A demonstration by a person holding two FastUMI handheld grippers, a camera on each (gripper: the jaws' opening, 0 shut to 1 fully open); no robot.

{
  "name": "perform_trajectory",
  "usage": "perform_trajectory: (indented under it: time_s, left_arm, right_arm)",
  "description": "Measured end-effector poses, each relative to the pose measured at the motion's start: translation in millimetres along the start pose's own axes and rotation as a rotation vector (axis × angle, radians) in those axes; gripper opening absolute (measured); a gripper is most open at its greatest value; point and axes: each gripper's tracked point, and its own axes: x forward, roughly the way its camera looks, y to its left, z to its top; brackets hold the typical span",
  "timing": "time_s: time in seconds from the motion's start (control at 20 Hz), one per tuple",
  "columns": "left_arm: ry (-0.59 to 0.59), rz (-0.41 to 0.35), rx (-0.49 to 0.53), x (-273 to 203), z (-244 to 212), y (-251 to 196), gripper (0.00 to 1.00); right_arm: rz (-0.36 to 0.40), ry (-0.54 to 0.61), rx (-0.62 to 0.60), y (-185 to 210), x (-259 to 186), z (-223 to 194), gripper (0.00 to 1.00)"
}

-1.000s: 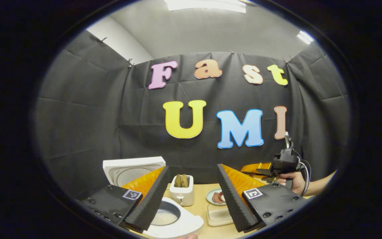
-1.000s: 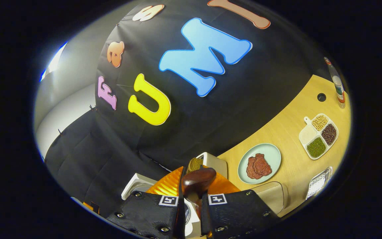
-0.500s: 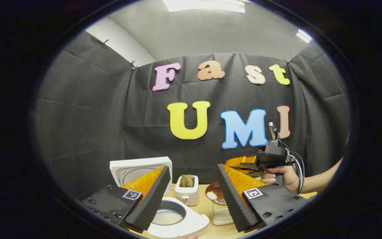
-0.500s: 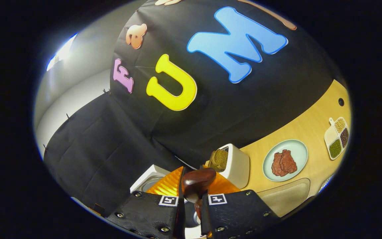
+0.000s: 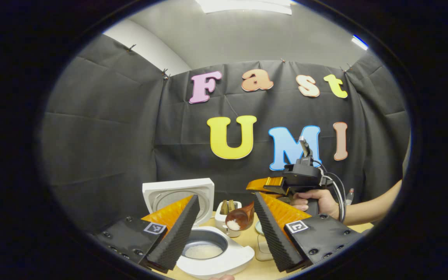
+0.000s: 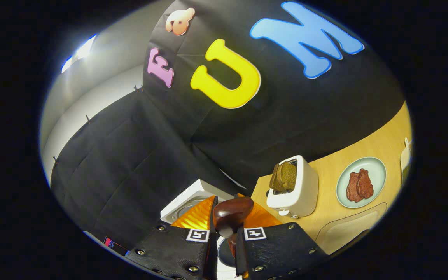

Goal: Close the left gripper, press the button to open the rice cooker; take a wooden spoon from the chopstick holder with the right hand, scoop a spoonful of rice and pour it into the rice cooker, then put the wooden spoon back into the chopstick holder.

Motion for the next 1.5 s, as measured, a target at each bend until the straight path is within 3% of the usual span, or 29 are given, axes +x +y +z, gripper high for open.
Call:
perform_trajectory:
  time_s: [0.45,0.7,1.5]
  left_arm:
    - [-0.016,0.045,-0.012,-14.5,1.8,23.1,0.99]
    - [-0.016,0.07,-0.018,-22.8,0.5,30.2,0.99]
    - [-0.023,0.105,-0.025,-38.8,3.4,35.4,0.99]
  right_arm:
    - [0.06,0.084,-0.171,44.1,38.7,-41.0,0.18]
    - [0.073,0.115,-0.292,56.0,49.6,-58.8,0.18]
    - [0.083,0.162,-0.493,73.9,68.4,-78.0,0.18]
